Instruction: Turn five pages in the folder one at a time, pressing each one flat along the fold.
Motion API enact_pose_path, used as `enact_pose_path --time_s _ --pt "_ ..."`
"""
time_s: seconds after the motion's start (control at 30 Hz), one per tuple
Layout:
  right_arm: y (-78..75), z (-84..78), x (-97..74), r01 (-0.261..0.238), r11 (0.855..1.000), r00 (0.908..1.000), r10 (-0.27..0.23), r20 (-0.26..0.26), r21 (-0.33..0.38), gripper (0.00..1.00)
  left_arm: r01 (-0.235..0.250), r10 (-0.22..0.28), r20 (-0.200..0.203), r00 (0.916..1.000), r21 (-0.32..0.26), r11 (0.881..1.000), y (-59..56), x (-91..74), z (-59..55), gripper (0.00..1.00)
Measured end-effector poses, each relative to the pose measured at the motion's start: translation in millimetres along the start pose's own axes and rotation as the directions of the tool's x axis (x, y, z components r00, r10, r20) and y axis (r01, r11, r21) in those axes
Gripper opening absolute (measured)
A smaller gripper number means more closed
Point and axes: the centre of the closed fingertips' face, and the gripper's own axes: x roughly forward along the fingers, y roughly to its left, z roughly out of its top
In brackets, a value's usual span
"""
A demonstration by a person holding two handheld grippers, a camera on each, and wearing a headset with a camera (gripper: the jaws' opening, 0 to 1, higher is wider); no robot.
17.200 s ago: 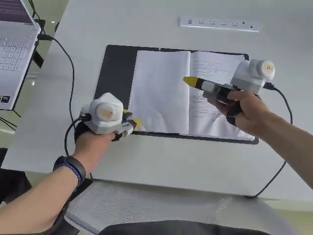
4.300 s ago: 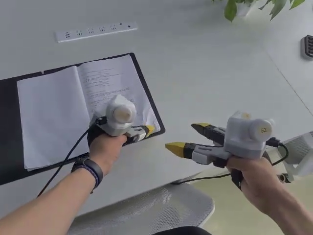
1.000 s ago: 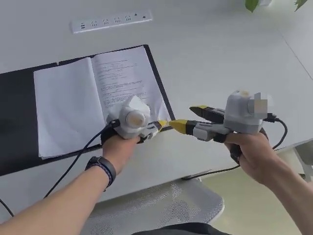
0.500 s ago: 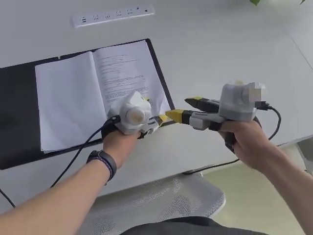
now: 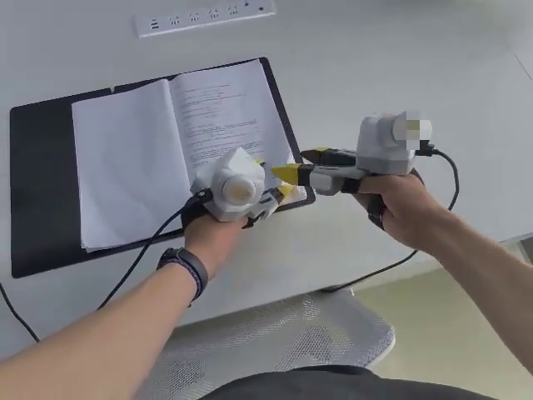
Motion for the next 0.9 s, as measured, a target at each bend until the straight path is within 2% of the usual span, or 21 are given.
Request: enact_pose_path --time_s 0.4,0.73,0.9 --pt "-5.0 -1.6 9.7 -0.015 1.000 0.9995 0.016 -0.028 0.017 0.51 0.000 0.000 -0.002 1.0000 -0.007 1.000 -0.4 -0.4 0.3 0.37" --pt "-12.3 -0.5 11.8 -0.020 0.996 0.9998 0.021 -0.005 0.090 0.47 0.001 -0.001 -0.001 1.0000 -0.012 1.000 -0.7 0.0 0.0 0.37" --pt "-16.1 1.3 11.1 -0.013 0.992 0.9999 0.013 0.006 0.128 0.41 0.002 -0.002 -0.002 1.0000 -0.014 1.000 -0.3 0.0 0.0 0.37"
